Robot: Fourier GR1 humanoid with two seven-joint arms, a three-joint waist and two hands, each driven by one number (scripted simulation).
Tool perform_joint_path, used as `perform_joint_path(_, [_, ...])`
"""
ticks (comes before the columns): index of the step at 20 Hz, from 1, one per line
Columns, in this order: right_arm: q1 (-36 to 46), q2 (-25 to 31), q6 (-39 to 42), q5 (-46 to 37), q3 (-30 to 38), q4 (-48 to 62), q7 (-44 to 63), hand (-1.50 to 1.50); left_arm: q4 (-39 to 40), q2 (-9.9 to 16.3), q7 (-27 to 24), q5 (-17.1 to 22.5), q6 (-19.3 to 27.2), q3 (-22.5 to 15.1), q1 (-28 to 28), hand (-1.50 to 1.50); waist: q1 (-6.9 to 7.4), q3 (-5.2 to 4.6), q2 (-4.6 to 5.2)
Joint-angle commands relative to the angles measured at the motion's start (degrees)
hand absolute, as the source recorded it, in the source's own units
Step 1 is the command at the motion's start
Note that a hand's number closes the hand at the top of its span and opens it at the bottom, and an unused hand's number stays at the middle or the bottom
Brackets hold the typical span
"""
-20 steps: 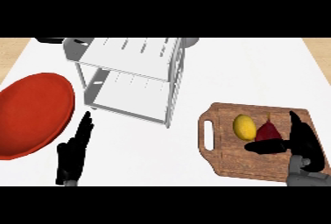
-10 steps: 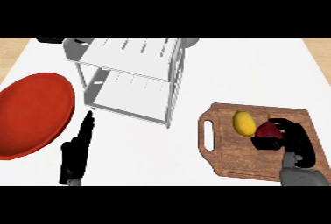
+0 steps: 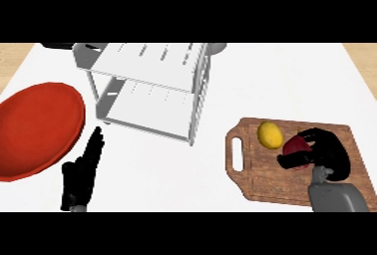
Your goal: Pick the pear from the cutting board and place it in the tiered basket
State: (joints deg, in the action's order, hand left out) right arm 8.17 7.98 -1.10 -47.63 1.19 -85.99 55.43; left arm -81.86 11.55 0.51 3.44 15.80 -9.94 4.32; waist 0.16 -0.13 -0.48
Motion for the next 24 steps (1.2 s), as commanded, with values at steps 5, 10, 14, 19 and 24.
perform_joint_path(5, [5.33, -0.54, 14.74, -8.86, -26.41, 0.47, -10.29, 1.5, 2.61, -0.46, -0.49, -1.52, -0.97, -1.8, -1.28, 0.0, 3.85, -0.14, 0.88])
perform_joint_path(10, [6.02, -5.94, 17.62, -9.38, -30.61, -9.76, -5.71, 1.5, 0.22, -1.45, -0.28, -1.12, 0.41, -1.27, 3.46, 0.0, 0.19, 0.1, 0.22])
perform_joint_path(14, [4.13, -7.86, 13.0, -7.21, -31.36, -22.55, 0.28, 1.5, 2.31, -0.32, -0.79, -0.16, -0.72, 1.09, 1.38, 0.0, -0.73, 0.1, 0.12])
perform_joint_path(19, [12.67, -7.94, 13.59, -5.62, -28.92, -36.51, 9.48, 1.5, -0.7, -1.12, 1.53, -1.64, 0.71, -0.61, 2.05, 0.0, -0.44, 0.1, -0.02])
perform_joint_path(24, [23.17, -7.95, 25.47, -10.36, -27.6, -44.75, 12.53, 1.5, 2.72, -0.83, 1.79, -1.42, 0.15, 1.31, -1.02, 0.0, -0.64, 0.03, 0.21])
